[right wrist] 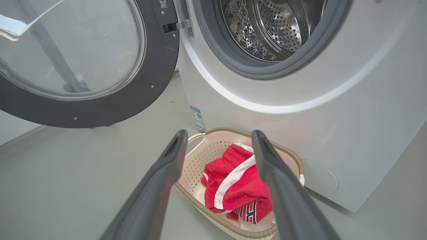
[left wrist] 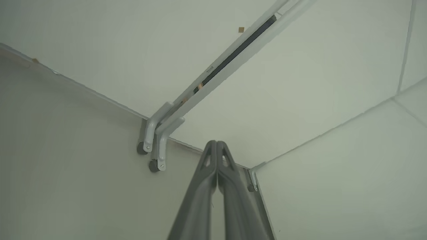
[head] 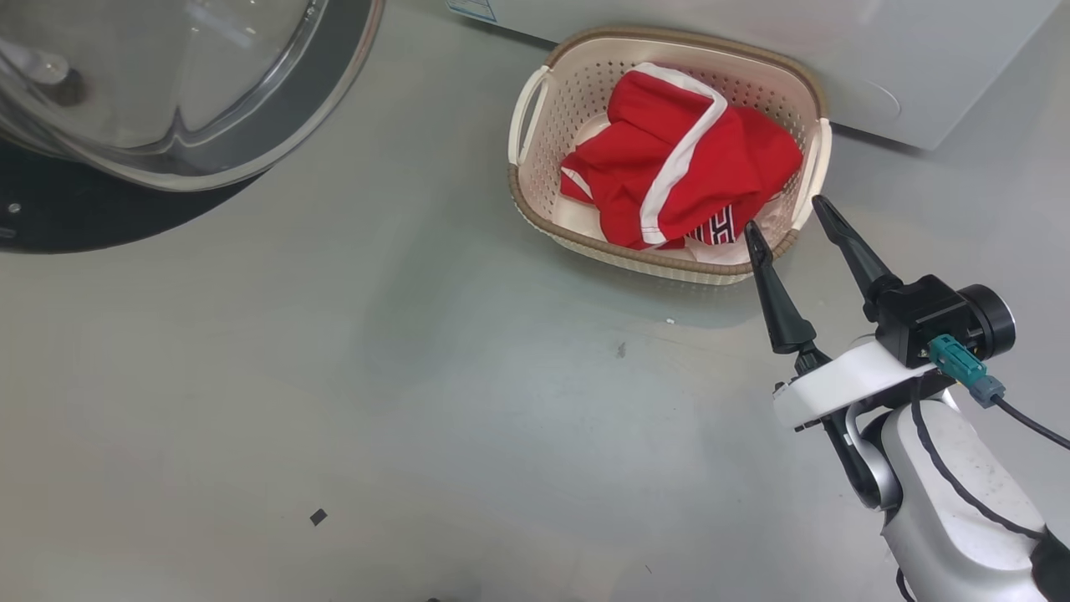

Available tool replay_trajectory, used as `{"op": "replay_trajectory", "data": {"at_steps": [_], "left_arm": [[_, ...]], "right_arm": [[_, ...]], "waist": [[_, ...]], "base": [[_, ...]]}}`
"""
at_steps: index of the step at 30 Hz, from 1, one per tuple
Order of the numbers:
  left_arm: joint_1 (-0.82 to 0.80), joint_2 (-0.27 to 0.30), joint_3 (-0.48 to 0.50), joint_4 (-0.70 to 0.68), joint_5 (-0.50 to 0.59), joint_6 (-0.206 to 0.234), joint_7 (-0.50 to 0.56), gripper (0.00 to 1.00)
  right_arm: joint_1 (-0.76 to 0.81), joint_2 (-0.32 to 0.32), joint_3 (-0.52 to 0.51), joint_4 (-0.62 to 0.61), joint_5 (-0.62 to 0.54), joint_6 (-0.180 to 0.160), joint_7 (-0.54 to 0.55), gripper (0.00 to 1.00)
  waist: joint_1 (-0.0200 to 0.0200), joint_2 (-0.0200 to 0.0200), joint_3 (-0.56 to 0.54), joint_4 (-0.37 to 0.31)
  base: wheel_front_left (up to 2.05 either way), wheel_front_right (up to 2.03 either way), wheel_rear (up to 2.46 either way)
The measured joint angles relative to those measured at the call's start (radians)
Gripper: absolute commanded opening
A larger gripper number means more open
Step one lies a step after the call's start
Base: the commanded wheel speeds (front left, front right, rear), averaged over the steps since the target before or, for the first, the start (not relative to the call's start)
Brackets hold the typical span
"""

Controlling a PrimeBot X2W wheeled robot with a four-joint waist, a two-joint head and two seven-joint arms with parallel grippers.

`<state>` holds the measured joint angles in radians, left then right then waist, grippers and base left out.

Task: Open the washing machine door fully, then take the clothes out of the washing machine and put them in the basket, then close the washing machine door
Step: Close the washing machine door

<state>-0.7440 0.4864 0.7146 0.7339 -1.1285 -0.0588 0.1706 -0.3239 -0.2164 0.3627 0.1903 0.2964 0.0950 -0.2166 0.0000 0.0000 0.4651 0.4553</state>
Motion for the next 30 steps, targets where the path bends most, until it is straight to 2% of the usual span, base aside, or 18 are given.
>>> {"op": "replay_trajectory", "data": {"at_steps": [4, 11, 15, 24, 30], "left_arm": [[-0.077, -0.001, 0.092, 0.067, -0.11, 0.046, 0.033, 0.0], [-0.133, 0.012, 0.113, 0.146, -0.149, 0.108, 0.105, 0.0], [-0.153, 0.018, 0.104, 0.177, -0.153, 0.124, 0.142, 0.0], [-0.224, 0.03, 0.069, 0.223, -0.173, 0.124, 0.242, 0.0], [-0.237, 0.03, 0.063, 0.268, -0.174, 0.145, 0.273, 0.0]], "right_arm": [[-0.004, 0.001, 0.001, -0.001, 0.0, 0.0, 0.0, 1.0], [-0.007, 0.005, 0.002, -0.002, 0.0, 0.0, 0.0, 1.0], [-0.008, 0.007, 0.003, -0.002, 0.0, 0.0, -0.001, 1.0], [-0.013, 0.01, 0.003, -0.007, -0.002, -0.001, -0.005, 1.0], [-0.014, 0.011, 0.003, -0.007, -0.004, -0.001, -0.006, 1.0]], "waist": [[0.0, 0.0, 0.009, -0.02], [0.0, 0.0, 0.016, -0.052], [0.0, 0.0, 0.018, -0.069], [0.0, 0.0, 0.022, -0.09], [0.0, 0.0, 0.022, -0.097]], "base": [[0.0, 0.0, 0.0], [0.0, 0.0, 0.0], [0.0, 0.0, 0.0], [0.0, 0.0, 0.0], [0.0, 0.0, 0.0]]}}
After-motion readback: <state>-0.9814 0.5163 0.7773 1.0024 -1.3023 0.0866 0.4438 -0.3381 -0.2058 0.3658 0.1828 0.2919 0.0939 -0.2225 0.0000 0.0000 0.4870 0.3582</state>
